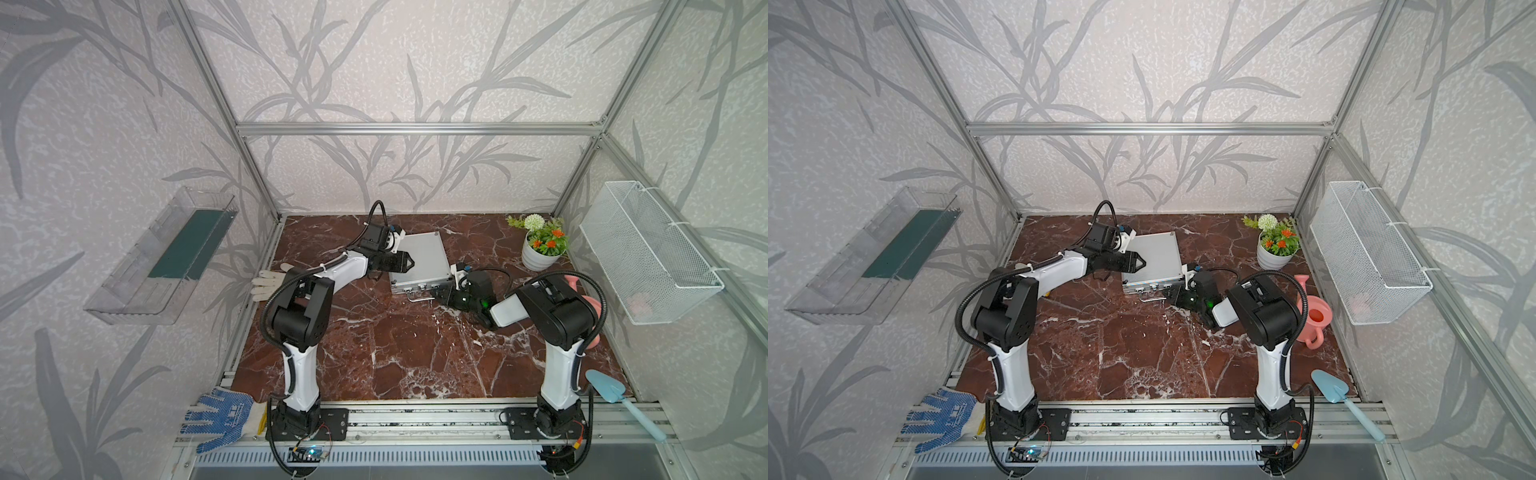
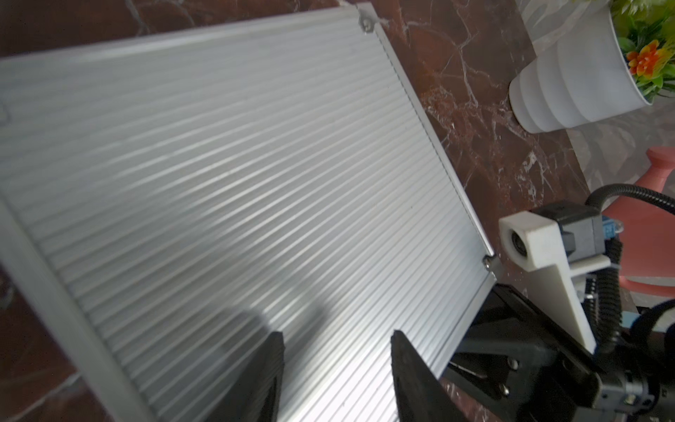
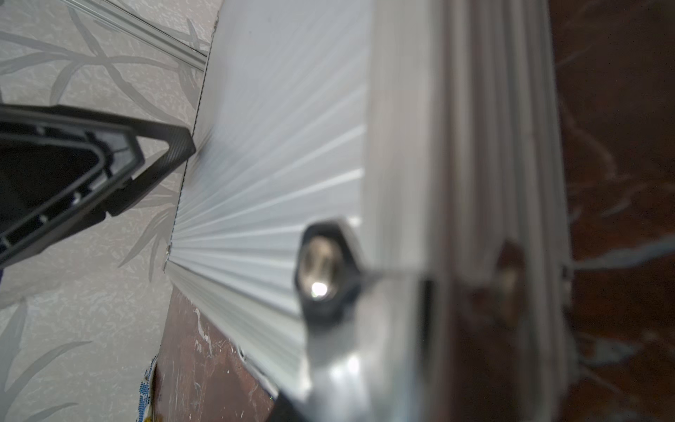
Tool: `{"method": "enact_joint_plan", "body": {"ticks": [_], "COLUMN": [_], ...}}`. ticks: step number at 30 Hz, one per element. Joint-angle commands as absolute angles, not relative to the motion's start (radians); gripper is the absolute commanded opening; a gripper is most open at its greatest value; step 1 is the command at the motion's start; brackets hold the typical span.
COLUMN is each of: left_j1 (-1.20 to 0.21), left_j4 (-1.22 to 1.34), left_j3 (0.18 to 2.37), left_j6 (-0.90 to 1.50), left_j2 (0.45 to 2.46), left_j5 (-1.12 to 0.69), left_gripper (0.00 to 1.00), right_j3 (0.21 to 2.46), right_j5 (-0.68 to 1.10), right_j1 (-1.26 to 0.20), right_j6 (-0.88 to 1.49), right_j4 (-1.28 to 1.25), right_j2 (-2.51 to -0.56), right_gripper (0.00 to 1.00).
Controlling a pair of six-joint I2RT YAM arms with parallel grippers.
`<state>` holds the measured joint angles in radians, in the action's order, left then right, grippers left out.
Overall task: Open the poker set cases
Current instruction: Pick up the poker set case from the center of the board.
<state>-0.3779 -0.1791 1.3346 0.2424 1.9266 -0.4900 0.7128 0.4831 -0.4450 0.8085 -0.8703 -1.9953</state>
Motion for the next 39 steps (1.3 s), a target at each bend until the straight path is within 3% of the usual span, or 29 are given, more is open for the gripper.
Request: {"method": "enact_joint_plan", "body": {"ticks": [1,8,14,18,28,39], "left_j1": [-0.381,-0.383,-0.383,-0.386,-0.402,-0.432], "left_j4": [-0.244,-0.208,0.056,0.289,0.639,0.756], "left_j3": [1.254,0.962,0.682,0.592,0.620,0.684], "left_j6": [0.296,0.507,0.747,0.855,0.976,1.042], "left_j2": [1.783,1.485,1.327,1.379,1.653,1.815], "left_j5": [-0.464,-0.538,-0.653,-0.676,-0.732,-0.721], "left_gripper": [0.53,0.60,0.65,0.66,0.64,0.60], "right_j3": [0.717,0.728,0.744,0.744,0.749,0.756], "right_j5": [0.500,0.480,0.477,0.486,0.476,0.469], "right_j1": [-0.452,-0.453,-0.452,-0.455,-0.466,-0.486], "right_j6": [0.850,0.868,0.880,0.898,0.878,0.916], "right_j4": [-0.961,-0.910,-0.875,-0.871,-0.801,-0.848], "right_j2": [-1.984,-1.941,-1.913,-1.892,-1.836,-1.870], "right_gripper": [0.15,0.12,0.11,0.09,0.08,0.07]}}
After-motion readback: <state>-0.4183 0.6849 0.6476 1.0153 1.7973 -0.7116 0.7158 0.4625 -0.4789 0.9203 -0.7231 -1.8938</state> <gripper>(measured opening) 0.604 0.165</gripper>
